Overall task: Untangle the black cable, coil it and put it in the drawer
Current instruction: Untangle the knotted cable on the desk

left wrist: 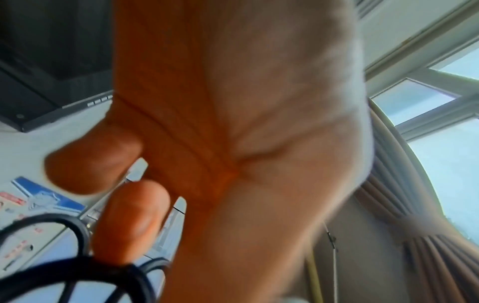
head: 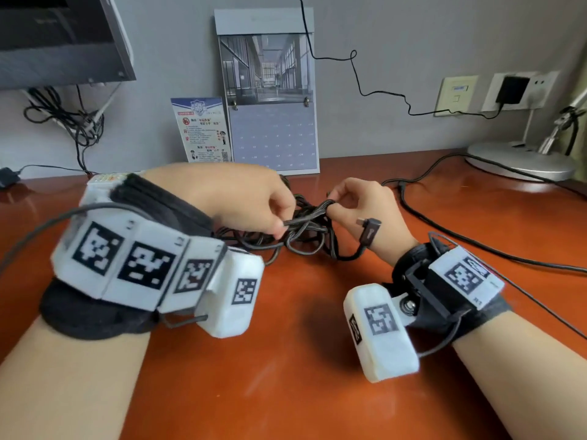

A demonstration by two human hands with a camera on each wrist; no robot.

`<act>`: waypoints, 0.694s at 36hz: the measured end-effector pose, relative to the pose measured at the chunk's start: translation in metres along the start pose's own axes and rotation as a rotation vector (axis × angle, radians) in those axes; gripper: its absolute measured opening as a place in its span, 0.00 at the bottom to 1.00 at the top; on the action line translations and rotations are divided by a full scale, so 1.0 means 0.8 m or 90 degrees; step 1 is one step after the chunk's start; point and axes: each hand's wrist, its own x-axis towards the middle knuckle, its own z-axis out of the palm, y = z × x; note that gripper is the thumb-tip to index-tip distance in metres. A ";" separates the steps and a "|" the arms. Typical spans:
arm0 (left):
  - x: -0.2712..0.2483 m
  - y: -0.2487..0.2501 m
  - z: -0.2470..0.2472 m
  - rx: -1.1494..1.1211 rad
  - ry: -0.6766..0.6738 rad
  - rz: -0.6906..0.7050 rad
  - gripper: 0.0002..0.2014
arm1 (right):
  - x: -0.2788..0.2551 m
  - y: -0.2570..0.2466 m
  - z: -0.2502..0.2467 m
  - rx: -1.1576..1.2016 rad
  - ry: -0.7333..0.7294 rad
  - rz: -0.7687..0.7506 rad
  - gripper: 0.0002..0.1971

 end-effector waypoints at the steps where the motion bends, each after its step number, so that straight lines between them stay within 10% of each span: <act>1: -0.003 -0.002 -0.002 -0.008 0.009 -0.010 0.08 | 0.000 0.000 -0.001 0.004 0.010 0.002 0.06; 10: 0.009 0.034 0.015 0.056 0.095 -0.072 0.18 | -0.010 -0.014 0.004 0.013 -0.038 -0.044 0.06; 25: -0.025 -0.011 -0.021 -0.014 -0.020 -0.086 0.10 | -0.004 0.003 0.005 0.050 -0.007 0.030 0.08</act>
